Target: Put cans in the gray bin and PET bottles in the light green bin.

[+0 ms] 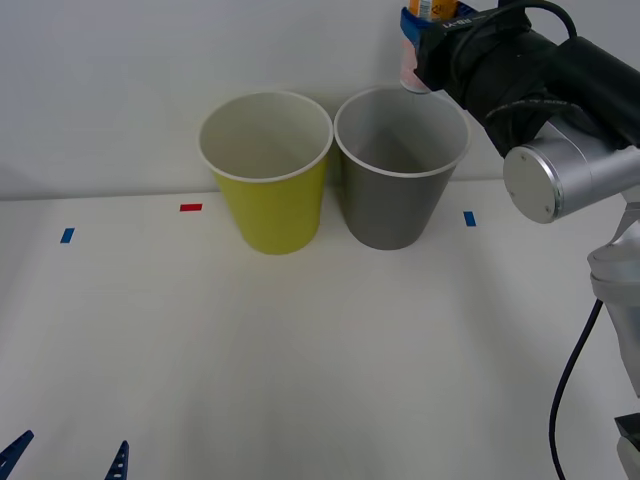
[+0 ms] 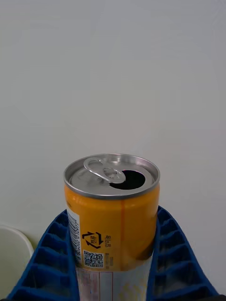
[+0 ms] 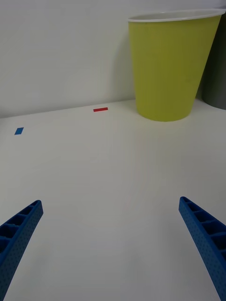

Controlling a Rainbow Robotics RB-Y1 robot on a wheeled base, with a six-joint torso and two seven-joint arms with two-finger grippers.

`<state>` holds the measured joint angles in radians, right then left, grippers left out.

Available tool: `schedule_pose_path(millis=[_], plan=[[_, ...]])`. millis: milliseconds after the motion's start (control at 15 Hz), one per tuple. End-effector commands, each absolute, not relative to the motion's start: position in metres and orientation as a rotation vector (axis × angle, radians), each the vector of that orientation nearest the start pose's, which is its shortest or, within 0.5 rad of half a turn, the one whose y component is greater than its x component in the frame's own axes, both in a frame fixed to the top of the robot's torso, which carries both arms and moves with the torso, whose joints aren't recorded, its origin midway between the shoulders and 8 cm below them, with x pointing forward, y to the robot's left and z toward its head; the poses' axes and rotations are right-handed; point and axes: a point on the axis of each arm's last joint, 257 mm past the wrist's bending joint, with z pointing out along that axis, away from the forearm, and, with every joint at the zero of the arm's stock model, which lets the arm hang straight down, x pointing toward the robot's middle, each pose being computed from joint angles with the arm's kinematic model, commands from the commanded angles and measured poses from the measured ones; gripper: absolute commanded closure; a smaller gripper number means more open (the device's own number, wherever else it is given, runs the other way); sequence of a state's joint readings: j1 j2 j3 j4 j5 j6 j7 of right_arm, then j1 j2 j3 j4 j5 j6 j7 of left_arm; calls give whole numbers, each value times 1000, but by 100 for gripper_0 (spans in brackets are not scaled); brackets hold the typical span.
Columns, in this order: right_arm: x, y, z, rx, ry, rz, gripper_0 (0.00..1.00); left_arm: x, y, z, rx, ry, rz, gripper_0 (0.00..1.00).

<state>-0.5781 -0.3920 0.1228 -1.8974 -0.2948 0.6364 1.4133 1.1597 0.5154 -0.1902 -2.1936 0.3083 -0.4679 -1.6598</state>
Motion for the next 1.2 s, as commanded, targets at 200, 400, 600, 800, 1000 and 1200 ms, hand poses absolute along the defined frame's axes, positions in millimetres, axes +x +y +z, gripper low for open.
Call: schedule_pose_path(millis=[200,400,600,800,1000,1200], plan=[[597,-115,75,-330,1392,210,0,211,284,-239,107,1701,6,0],[598,-113,73,-331,1392,193,0,211,284,-239,107,1701,6,0],[594,-112,72,-323,1387,189,0,211,284,-239,107,1701,6,0],[579,-133,68,-253,1374,191,0,211,284,-239,107,1701,6,0],[559,-165,57,-172,1371,173,0,211,284,-239,107,1701,6,0],[545,-187,38,-138,1390,116,0,211,284,-239,107,1701,6,0]])
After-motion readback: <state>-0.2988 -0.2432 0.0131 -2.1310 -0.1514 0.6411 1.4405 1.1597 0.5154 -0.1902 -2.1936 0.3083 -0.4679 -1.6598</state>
